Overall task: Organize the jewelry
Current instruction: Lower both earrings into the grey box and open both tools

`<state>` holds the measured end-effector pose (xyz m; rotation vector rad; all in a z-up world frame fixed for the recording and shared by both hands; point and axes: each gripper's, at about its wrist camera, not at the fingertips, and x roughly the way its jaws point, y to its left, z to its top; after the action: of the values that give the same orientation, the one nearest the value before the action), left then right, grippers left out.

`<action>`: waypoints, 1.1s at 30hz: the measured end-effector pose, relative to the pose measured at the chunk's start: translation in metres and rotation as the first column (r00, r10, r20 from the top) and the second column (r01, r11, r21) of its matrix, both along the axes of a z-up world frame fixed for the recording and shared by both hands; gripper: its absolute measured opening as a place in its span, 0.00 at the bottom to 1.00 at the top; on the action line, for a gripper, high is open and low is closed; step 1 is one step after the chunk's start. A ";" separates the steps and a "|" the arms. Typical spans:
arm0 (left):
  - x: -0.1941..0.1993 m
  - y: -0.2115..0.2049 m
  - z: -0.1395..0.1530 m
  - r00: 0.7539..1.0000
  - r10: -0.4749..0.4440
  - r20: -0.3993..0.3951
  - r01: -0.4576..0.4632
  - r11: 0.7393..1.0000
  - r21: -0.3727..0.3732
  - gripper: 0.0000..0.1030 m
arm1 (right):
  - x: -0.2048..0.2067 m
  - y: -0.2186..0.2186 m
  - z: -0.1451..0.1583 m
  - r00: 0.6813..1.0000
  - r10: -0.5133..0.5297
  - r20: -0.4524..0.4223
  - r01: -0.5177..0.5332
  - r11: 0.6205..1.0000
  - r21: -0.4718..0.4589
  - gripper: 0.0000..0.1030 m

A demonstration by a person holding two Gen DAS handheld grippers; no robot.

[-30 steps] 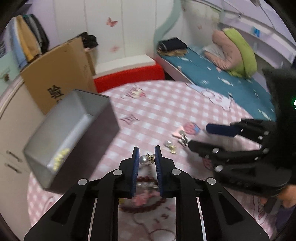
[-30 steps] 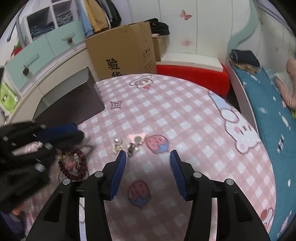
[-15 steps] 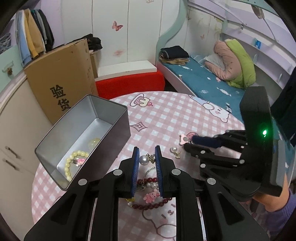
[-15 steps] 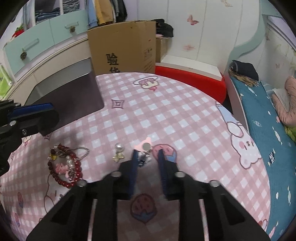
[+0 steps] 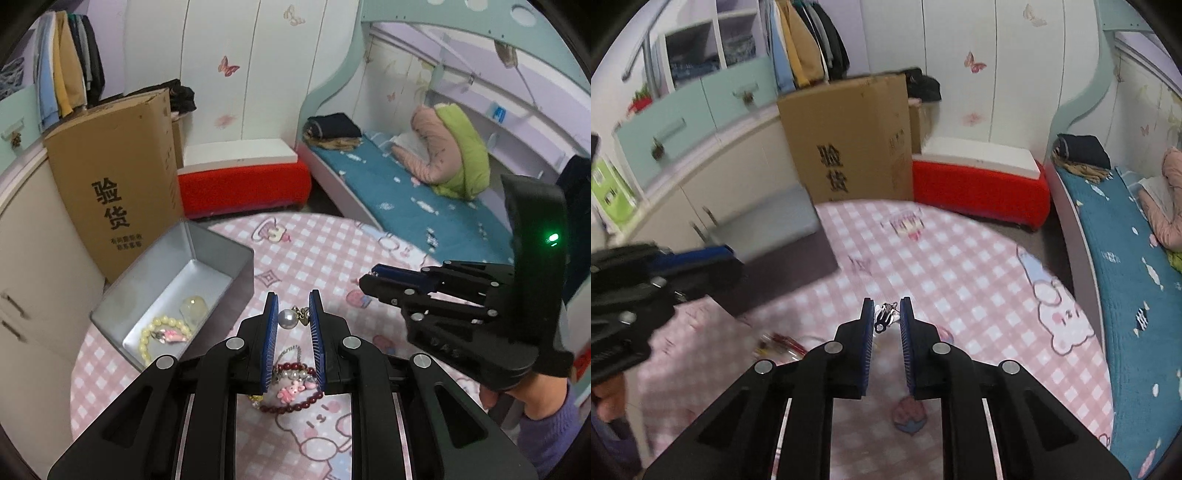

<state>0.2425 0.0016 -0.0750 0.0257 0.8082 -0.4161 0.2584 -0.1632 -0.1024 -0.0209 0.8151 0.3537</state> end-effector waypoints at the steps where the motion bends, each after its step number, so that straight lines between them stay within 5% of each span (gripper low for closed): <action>1: 0.000 0.004 0.005 1.000 0.000 0.004 0.000 1.000 -0.010 0.17 | -0.001 0.002 0.008 1.000 0.006 0.007 -0.006 1.000 0.014 0.14; 13: 0.013 0.071 0.029 0.993 0.120 0.012 -0.120 0.992 -0.042 0.17 | 0.013 0.071 0.061 0.993 0.112 0.048 -0.114 0.992 0.045 0.14; 33: 0.051 0.107 -0.043 0.979 0.166 -0.114 -0.164 0.986 0.030 0.18 | 0.062 0.147 0.003 0.978 0.159 -0.136 -0.157 0.987 0.023 0.14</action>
<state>0.2932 0.1090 -0.1176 -0.0466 0.9220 -0.2538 0.3199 -0.0162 -0.0997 -0.0512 0.9507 0.5147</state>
